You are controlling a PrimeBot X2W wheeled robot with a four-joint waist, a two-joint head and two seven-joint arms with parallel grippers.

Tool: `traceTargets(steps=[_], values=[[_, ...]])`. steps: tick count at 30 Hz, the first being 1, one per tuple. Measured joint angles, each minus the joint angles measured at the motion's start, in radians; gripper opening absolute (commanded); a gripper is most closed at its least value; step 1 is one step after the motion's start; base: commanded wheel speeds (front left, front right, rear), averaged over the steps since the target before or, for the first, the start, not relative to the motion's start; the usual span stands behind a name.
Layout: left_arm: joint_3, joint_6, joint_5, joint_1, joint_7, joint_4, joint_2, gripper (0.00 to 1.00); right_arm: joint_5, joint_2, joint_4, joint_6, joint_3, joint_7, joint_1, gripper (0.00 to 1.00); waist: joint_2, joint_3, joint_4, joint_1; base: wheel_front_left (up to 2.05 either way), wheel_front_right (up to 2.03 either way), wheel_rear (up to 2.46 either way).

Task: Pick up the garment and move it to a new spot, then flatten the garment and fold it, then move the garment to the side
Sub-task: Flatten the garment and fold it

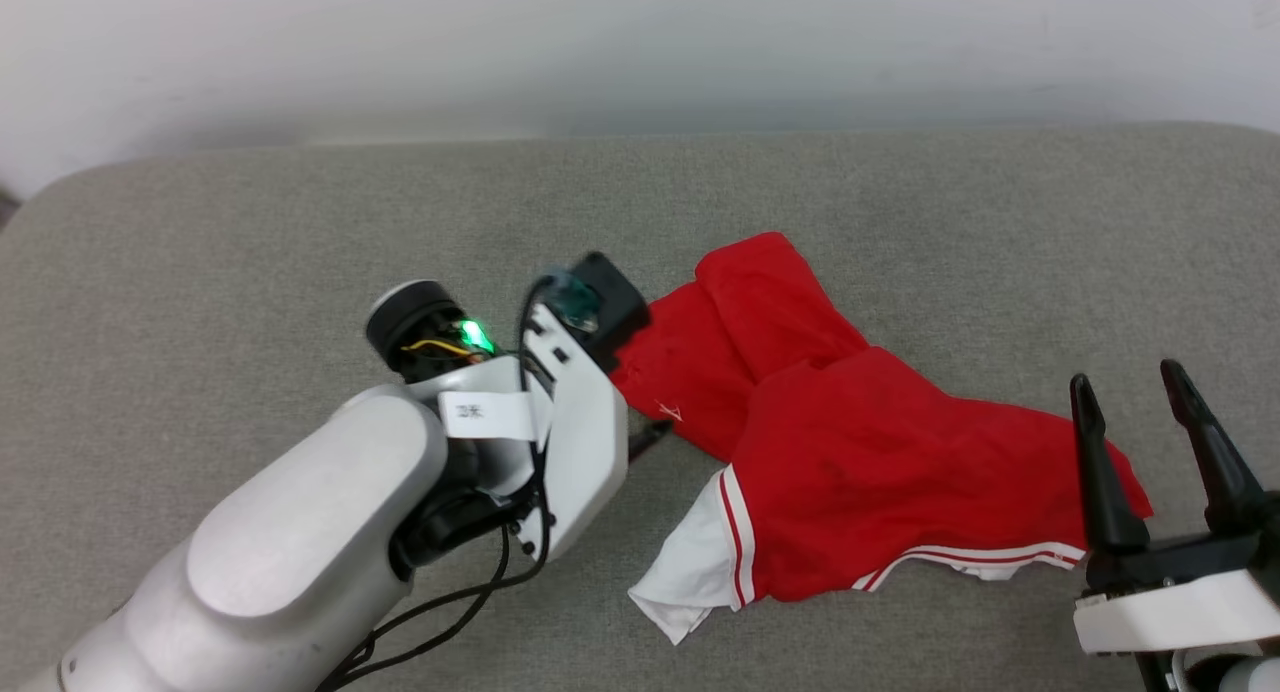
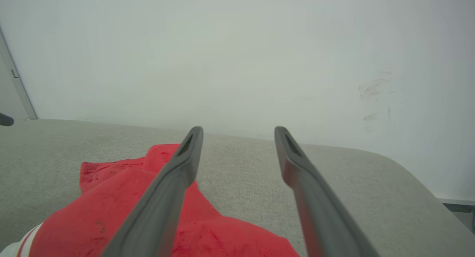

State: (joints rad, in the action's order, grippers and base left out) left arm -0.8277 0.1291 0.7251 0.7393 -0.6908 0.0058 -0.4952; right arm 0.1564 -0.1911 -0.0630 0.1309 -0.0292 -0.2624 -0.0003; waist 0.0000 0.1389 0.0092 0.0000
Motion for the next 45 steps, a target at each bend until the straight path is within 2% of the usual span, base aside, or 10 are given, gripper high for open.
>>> traceTargets(steps=[6, 13, 18, 24, 25, 26, 31, 35, 39, 45], values=[[-0.206, 0.0, 0.095, 0.123, -0.129, -0.009, -0.022, 1.0, -0.008, -0.001, -0.03, 0.0, 0.015, -0.001, -0.054, 1.0, 0.0, 0.04, -0.022, 0.0, 0.0, 0.0, 0.0], [-0.379, 0.0, 0.151, 0.19, -0.151, 0.042, -0.001, 1.0, -0.01, -0.004, -0.031, 0.0, 0.049, -0.001, -0.121, 1.0, 0.0, 0.095, -0.054, 0.0, 0.0, 0.0, 0.0], [-0.441, 0.0, 0.151, 0.198, -0.17, 0.091, 0.002, 1.0, -0.017, -0.003, -0.025, 0.0, 0.073, -0.001, -0.16, 1.0, 0.0, 0.141, -0.08, 0.0, 0.0, 0.0, 0.0], [-0.444, 0.0, 0.121, 0.168, -0.222, 0.099, -0.003, 1.0, -0.026, -0.002, -0.015, 0.0, 0.09, -0.001, -0.201, 1.0, 0.0, 0.19, -0.108, 0.0, 0.0, 0.0, 0.0], [-0.441, -0.001, 0.108, 0.165, -0.228, 0.086, -0.008, 0.95, -0.028, -0.002, -0.013, 0.0, 0.091, -0.001, -0.206, 1.0, 0.0, 0.195, -0.111, 0.0001, 0.0, 0.0, 0.0], [-0.441, -0.001, 0.102, 0.165, -0.217, 0.083, -0.012, 0.0, -0.028, -0.002, -0.012, 0.0, 0.09, -0.001, -0.207, 1.0, 0.0, 0.199, -0.113, 0.0, 0.0, 0.0, 0.0], [-0.453, 0.0, 0.114, 0.17, -0.144, 0.091, -0.017, 0.0, -0.031, -0.004, 0.004, 0.0, 0.078, -0.001, -0.206, 1.0, 0.0, 0.178, -0.098, 0.0001, 0.0, 0.0, 0.0], [-0.449, 0.0, 0.132, 0.231, -0.029, 0.121, -0.038, 0.0, -0.031, -0.005, 0.013, 0.0, 0.073, -0.001, -0.197, 1.0, 0.0, 0.136, -0.077, 0.0001, 0.0, 0.0, 0.0], [-0.42, 0.0, 0.13, 0.265, 0.066, 0.16, -0.098, 0.0, -0.032, -0.005, 0.02, 0.0, 0.056, -0.001, -0.159, 1.0, 0.0, 0.089, -0.047, 0.0, 0.0, 0.0, 0.0], [-0.399, -0.016, 0.111, 0.249, 0.137, 0.216, -0.211, 0.0, -0.033, -0.004, 0.02, 0.0, 0.035, -0.001, -0.113, 1.0, 0.0, 0.039, 0.015, 0.0, 0.0, 0.0, 0.0]])
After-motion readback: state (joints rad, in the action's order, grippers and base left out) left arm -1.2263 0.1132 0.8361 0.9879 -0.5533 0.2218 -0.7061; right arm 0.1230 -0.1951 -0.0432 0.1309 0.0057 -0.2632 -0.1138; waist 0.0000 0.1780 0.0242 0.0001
